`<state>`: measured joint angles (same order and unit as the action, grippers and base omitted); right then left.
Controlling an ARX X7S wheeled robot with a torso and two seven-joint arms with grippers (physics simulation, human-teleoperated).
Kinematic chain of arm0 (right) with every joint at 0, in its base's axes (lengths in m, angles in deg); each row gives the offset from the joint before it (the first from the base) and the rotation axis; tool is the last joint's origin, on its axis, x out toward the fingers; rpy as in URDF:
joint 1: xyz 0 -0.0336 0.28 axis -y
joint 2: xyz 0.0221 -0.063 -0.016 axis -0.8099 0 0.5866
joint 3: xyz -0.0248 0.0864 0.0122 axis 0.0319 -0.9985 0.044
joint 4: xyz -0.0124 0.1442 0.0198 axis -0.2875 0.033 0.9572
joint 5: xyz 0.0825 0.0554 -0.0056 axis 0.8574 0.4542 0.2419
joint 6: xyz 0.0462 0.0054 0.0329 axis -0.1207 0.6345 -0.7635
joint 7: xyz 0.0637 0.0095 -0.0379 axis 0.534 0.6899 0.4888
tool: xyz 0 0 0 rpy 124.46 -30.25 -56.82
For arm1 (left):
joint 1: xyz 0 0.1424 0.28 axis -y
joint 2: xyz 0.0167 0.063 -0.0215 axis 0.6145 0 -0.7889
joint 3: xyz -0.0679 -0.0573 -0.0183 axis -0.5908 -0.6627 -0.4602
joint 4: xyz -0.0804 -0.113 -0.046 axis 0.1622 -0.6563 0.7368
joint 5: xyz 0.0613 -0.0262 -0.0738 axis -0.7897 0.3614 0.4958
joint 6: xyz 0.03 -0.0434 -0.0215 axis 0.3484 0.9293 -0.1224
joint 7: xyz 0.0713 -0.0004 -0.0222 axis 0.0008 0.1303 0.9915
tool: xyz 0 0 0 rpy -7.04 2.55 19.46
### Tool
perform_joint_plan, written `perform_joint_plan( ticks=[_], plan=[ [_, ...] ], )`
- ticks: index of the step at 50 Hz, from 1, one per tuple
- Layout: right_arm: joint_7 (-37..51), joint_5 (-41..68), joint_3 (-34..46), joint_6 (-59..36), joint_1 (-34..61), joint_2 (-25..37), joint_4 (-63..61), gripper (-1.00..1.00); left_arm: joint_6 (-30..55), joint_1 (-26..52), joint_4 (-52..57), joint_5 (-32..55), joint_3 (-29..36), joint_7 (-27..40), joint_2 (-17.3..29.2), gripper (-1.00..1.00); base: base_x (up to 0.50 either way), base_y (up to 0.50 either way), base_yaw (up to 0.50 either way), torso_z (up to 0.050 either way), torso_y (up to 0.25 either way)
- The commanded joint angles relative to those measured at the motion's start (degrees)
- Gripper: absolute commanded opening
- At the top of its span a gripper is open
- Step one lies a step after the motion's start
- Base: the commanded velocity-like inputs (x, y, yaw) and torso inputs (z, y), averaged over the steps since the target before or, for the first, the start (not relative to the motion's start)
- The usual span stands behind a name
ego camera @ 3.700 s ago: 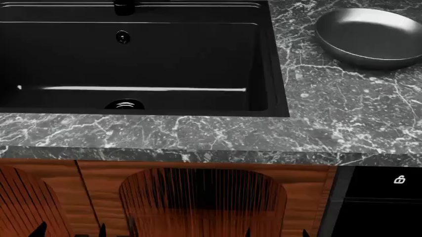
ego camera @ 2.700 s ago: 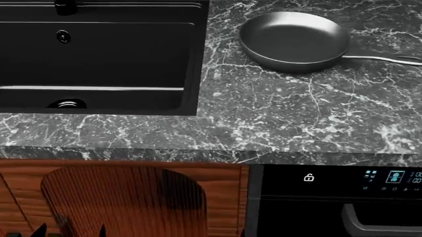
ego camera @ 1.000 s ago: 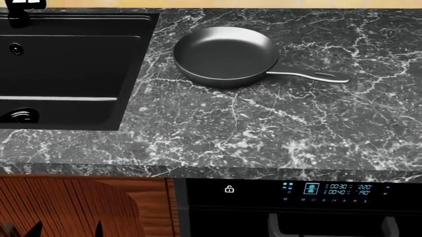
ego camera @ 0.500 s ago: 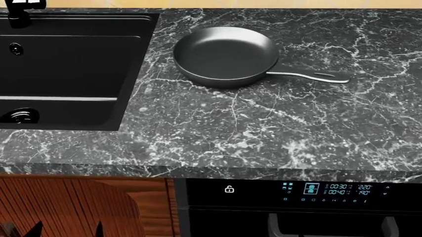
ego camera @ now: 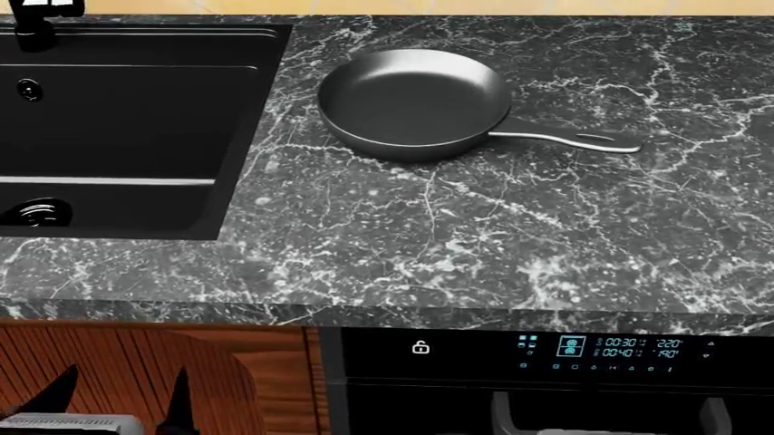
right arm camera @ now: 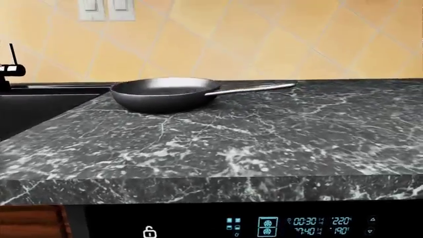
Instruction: Pick the pan and sponge and place them into the sink. Then turn on the water.
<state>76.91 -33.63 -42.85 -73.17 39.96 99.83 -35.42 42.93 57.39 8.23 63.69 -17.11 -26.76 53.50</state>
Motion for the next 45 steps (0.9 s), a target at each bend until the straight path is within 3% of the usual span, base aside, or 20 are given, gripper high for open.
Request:
perform_joint_plan(
  ticks=[1,5,13,23,31,45],
  plan=[
    [0.79,10.12,-5.11,-20.40,8.03,6.83,-17.06,1.00,16.15,7.20,12.44,4.65,-1.20,0.03,4.72,1.00,0.00,0.00,0.00,0.000,0.000],
    [0.47,14.76,-8.16,-30.91,15.17,11.80,-19.57,1.00,23.13,12.80,13.89,6.65,-1.31,-0.63,6.27,1.00,0.00,0.00,0.00,0.000,0.000],
    [-0.19,20.53,-10.95,-40.54,27.14,14.52,-16.93,1.00,36.68,20.96,18.36,14.73,-6.11,-1.55,9.60,1.00,0.00,0.00,0.00,0.000,0.000],
    [-1.50,21.24,-11.23,-40.05,26.01,15.69,-17.77,1.00,38.86,21.08,19.26,15.23,-7.22,-0.08,10.42,1.00,0.03,0.00,0.00,0.000,0.000],
    [-0.77,21.25,-11.11,-41.29,26.32,16.22,-17.76,1.00,39.58,21.38,19.30,15.04,-6.25,1.41,8.97,1.00,0.28,-0.05,0.00,0.000,0.000],
    [-0.89,21.11,-10.43,-40.87,25.55,16.19,-17.35,1.00,37.52,18.94,19.32,15.21,-8.43,0.36,11.25,1.00,0.38,-0.20,0.00,0.000,0.000]
  ],
)
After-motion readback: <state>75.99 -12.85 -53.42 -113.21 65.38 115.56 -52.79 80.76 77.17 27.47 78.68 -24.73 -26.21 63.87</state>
